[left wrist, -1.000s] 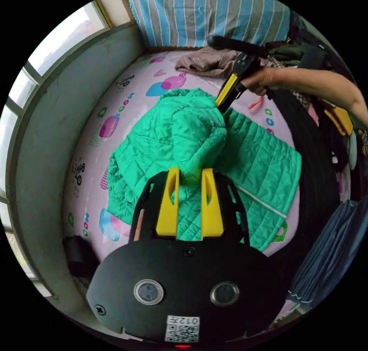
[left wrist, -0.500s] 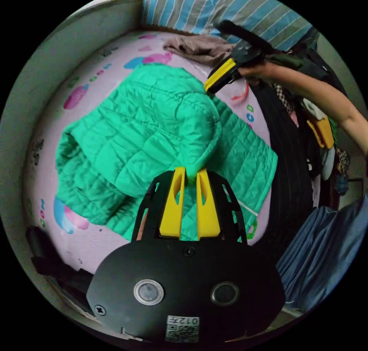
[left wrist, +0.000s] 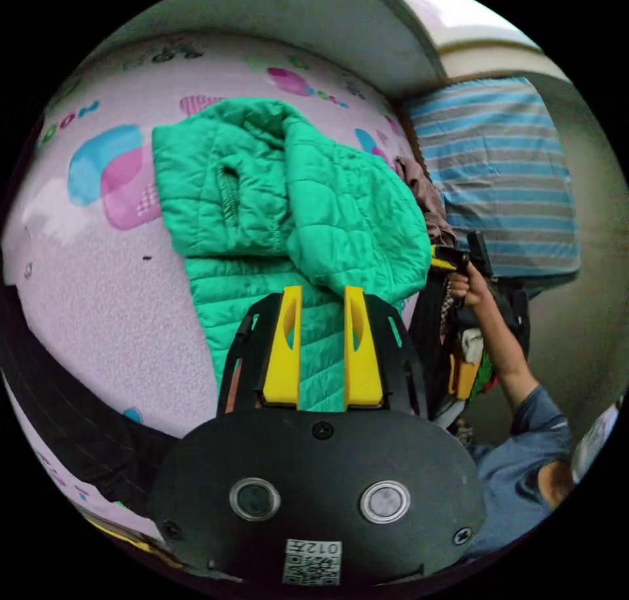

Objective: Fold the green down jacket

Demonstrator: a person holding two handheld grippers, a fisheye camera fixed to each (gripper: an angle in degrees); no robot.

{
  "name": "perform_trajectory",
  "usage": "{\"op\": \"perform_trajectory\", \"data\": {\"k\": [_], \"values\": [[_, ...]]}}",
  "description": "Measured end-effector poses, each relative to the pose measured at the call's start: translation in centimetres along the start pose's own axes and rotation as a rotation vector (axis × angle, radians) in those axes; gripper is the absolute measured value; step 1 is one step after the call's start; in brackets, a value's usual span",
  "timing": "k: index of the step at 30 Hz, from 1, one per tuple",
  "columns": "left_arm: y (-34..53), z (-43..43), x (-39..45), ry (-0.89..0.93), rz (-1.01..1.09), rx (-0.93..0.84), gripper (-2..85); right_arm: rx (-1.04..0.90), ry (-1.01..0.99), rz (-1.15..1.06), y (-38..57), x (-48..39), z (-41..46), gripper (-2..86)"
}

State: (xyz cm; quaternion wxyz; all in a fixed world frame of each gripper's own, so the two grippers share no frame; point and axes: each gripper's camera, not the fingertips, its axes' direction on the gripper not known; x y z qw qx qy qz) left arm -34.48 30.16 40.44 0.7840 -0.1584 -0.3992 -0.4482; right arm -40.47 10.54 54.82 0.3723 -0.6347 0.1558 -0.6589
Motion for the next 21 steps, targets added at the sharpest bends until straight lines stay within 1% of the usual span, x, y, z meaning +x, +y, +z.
{"op": "perform_trajectory", "data": {"k": [4,5,8,10,11,12,13,15,18,19,21], "values": [[-3.5,2.2,-1.0,0.078,-0.085,-0.036,11.4,-0.036,-0.033,0.017,-1.2,-0.5,2.0,13.2],[-4.5,3.0,-1.1,0.098,-0.1,-0.049,10.6,-0.04,-0.03,0.02,-1.6,-0.7,2.6,11.6],[-5.9,4.0,-0.9,0.09,-0.108,-0.05,7.8,-0.021,-0.009,-0.023,-2.2,-1.7,3.3,2.0],[-6.6,2.5,0.5,0.071,-0.05,0.019,5.2,-0.007,0.036,-0.089,-2.4,-3.0,3.1,0.1],[-6.7,1.8,1.0,0.069,-0.02,0.052,4.8,0.017,0.037,-0.156,-2.3,-3.9,2.6,-0.4],[-6.6,0.4,1.8,0.058,0.046,0.125,4.0,0.036,0.04,-0.201,-2.2,-4.4,2.2,-0.6],[-6.4,-0.5,2.1,0.018,0.085,0.161,3.6,0.036,0.048,-0.218,-2.2,-4.4,2.2,-0.7],[-6.3,0.3,1.5,-0.028,0.106,0.133,3.3,0.003,0.148,-0.267,-2.0,-3.7,3.7,-0.7],[-5.9,5.4,0.1,-0.2,0.146,-0.019,3.5,-0.065,0.275,-0.291,-1.6,-2.3,7.6,-0.3],[-5.7,6.9,-0.5,-0.229,0.143,-0.053,3.6,-0.08,0.307,-0.3,-1.5,-2.3,8.3,0.1],[-5.3,7.7,-1.2,-0.222,0.095,-0.037,3.9,-0.1,0.404,-0.361,-0.8,-3.1,10.3,2.6]]}}
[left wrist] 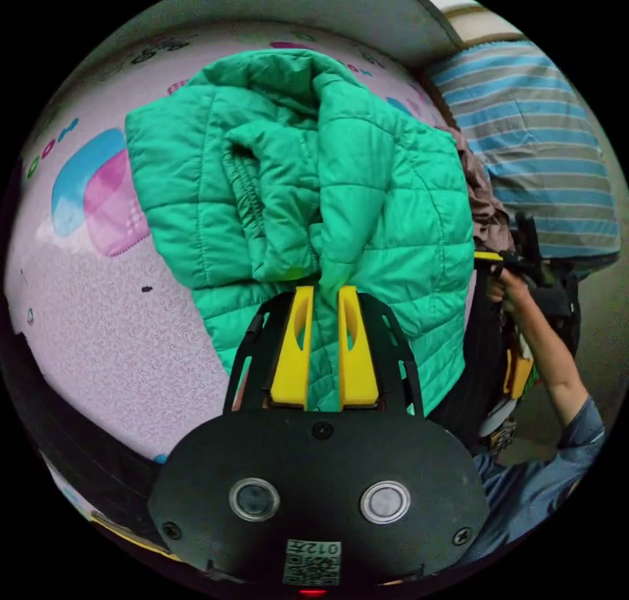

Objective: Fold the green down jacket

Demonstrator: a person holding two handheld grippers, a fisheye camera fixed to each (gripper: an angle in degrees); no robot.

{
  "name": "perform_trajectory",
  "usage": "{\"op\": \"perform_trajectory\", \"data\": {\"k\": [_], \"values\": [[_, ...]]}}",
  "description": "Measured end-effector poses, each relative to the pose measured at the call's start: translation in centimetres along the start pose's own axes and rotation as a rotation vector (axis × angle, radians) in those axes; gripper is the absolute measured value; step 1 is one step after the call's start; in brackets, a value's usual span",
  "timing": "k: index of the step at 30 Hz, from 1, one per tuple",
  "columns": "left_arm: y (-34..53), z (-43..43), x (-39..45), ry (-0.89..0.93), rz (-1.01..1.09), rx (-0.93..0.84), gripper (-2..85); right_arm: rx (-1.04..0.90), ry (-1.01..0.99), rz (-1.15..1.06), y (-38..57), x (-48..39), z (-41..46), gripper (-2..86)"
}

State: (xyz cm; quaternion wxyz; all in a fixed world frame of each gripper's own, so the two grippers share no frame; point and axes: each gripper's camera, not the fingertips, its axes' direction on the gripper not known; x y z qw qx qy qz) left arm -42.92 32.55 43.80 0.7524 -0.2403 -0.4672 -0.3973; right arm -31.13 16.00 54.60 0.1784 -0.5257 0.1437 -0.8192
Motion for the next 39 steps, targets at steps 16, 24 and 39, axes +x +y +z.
{"op": "perform_trajectory", "data": {"k": [16,24,39], "values": [[-4.9,-2.4,11.1,-0.293,0.222,0.202,0.8,0.102,0.366,-0.181,-6.4,-9.6,-3.7,4.8],[-8.7,6.5,12.3,-0.521,0.27,-0.048,-0.1,-0.219,0.552,-0.262,-12.9,-10.8,3.3,2.2],[-6.1,5.0,14.1,-0.479,0.296,0.047,-0.1,-0.107,0.456,-0.199,-13.4,-12.5,0.8,3.4]]}}
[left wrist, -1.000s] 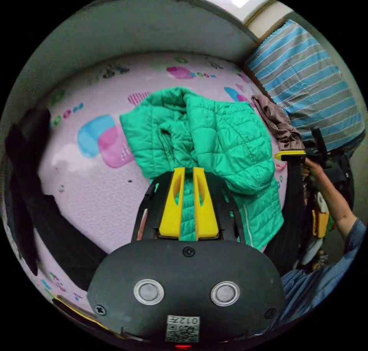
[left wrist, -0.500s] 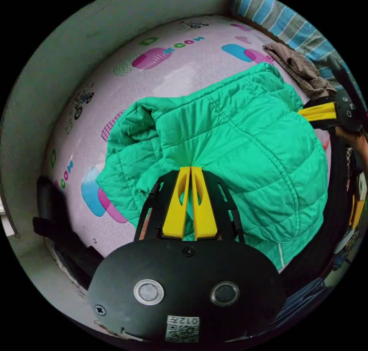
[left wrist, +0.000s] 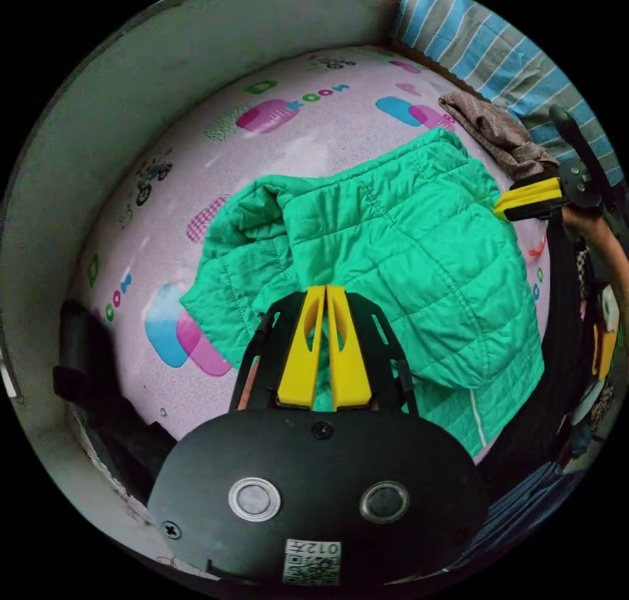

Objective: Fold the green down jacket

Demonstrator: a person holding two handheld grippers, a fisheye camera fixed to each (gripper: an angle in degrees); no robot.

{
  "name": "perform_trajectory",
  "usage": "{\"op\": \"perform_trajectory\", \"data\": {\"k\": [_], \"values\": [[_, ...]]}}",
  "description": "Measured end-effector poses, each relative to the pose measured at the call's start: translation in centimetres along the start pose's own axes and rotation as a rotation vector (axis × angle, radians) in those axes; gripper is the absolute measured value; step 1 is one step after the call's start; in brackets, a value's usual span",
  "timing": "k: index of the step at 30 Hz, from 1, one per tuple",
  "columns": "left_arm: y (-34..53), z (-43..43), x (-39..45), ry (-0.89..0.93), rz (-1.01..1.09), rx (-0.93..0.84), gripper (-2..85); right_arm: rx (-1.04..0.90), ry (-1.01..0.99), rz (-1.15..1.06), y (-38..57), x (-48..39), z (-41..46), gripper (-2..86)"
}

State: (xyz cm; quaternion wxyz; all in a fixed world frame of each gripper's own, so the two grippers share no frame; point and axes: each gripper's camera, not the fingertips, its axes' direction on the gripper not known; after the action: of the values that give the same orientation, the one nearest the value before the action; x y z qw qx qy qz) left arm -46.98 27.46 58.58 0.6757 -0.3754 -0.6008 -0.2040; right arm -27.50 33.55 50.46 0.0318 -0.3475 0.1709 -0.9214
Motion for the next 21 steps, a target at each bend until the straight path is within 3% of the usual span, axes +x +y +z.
{"op": "perform_trajectory", "data": {"k": [8,12,21], "values": [[-0.3,-4.3,7.1,0.128,0.187,0.045,0.1,0.056,-0.109,-0.156,-0.8,-5.1,-3.4,3.8],[0.2,0.6,9.7,-0.03,0.245,-0.077,-0.1,-0.062,0.044,-0.208,-1.7,-7.2,1.5,3.5],[2.1,5.7,8.8,0.009,0.228,-0.074,-0.2,-0.084,-0.01,-0.167,-2.6,-5.9,7.2,-0.4]]}}
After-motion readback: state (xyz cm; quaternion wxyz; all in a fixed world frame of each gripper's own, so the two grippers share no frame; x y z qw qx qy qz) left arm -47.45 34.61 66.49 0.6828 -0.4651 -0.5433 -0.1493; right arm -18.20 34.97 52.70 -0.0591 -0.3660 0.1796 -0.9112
